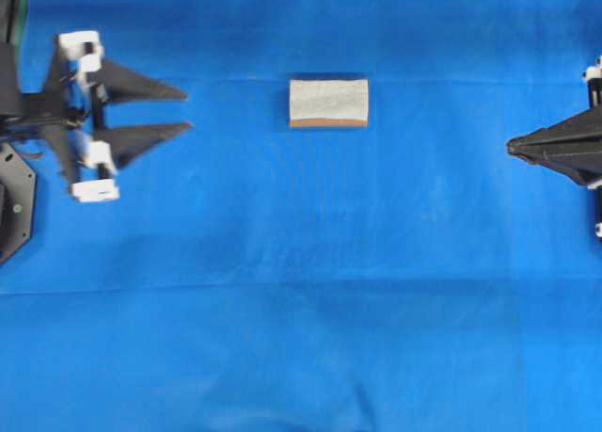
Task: Hand over the sponge with the left arm and wipe it with the right arm.
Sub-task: 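Reach the open left gripper toward the grey-and-tan sponge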
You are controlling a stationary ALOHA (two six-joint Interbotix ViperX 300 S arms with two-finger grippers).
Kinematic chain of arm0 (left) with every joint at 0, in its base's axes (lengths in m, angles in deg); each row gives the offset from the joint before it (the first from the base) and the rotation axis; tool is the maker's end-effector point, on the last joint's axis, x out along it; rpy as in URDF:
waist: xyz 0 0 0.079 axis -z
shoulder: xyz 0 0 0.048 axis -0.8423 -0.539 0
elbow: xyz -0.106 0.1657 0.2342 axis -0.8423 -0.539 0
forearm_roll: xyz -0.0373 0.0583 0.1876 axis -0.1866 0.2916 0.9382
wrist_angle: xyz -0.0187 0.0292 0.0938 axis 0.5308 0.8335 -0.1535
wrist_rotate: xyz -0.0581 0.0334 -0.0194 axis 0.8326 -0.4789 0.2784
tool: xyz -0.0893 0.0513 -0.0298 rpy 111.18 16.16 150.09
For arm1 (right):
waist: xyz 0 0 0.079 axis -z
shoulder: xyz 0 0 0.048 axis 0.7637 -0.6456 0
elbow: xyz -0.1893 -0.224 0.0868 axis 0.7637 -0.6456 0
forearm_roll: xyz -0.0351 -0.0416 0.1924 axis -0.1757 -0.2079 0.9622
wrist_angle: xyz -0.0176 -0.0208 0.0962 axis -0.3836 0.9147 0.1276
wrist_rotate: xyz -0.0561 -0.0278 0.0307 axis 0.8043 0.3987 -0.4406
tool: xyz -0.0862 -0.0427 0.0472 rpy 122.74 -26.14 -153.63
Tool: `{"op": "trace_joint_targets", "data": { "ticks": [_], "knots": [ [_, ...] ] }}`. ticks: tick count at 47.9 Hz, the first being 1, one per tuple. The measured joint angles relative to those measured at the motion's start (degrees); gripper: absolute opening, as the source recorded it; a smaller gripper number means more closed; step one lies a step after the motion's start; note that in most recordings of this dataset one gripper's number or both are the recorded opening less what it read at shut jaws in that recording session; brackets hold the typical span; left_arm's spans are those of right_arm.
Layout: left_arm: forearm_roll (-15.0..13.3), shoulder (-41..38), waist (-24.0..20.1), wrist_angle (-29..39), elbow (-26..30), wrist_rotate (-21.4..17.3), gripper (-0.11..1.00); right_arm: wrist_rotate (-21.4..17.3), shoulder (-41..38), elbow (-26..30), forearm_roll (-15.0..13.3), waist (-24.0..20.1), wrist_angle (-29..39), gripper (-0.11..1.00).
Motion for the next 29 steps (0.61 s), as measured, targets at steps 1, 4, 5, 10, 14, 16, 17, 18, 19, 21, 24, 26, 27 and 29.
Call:
{"op": "trace_joint_targets", "data": {
  "ticks": [1,4,5,10,14,16,17,18,19,21,24,26,27,29],
  "knots": [
    [0.0,-0.9,-0.3,-0.1,0.4,0.0,0.61,0.0,0.1,-0.1,0.0,0.0,0.1,0.00],
    [0.0,-4.2,-1.3,-0.1,1.9,-0.7,0.78,0.0,0.0,0.0,0.0,-0.1,0.2,0.00],
    [0.0,-5.2,-1.5,-0.1,2.5,-0.8,0.83,0.0,0.1,-0.1,0.0,0.0,0.3,0.00],
    [0.0,-11.4,-2.7,0.9,5.9,-2.8,0.94,0.0,0.1,0.0,0.0,-0.1,0.4,0.00],
    [0.0,-16.1,-3.4,2.0,8.6,-4.0,0.94,0.0,0.0,0.0,0.0,0.0,0.4,0.00],
    [0.0,-18.4,-3.8,2.7,10.1,-4.6,0.94,0.0,0.0,0.0,0.0,0.0,0.4,0.00],
    [0.0,-20.0,-4.1,3.1,11.1,-4.7,0.94,0.0,0.0,0.0,0.0,0.0,0.5,0.00],
    [0.0,-21.1,-4.4,3.4,11.9,-4.8,0.94,0.0,-0.1,0.0,0.0,0.0,0.5,0.00],
    [0.0,-22.4,-4.7,3.8,12.6,-5.0,0.94,0.0,-0.1,-0.1,0.0,0.0,0.6,0.00],
    [0.0,-24.9,-5.1,4.6,14.2,-5.5,0.94,0.0,-0.1,-0.1,0.0,0.0,0.7,0.00],
    [0.0,-28.1,-5.8,6.0,16.4,-6.0,0.93,0.0,-0.2,-0.1,0.0,0.0,1.0,0.00],
    [0.0,-30.2,-6.2,7.0,18.0,-6.4,0.93,0.0,-0.2,0.0,0.0,0.0,1.1,0.00],
    [0.0,-31.2,-6.4,7.5,18.9,-6.8,0.93,0.0,-0.2,0.0,0.0,0.0,1.1,0.00],
    [0.0,-33.3,-6.9,8.3,20.2,-7.4,0.93,0.0,-0.2,-0.1,0.0,0.0,1.2,0.00]
  ]
}}
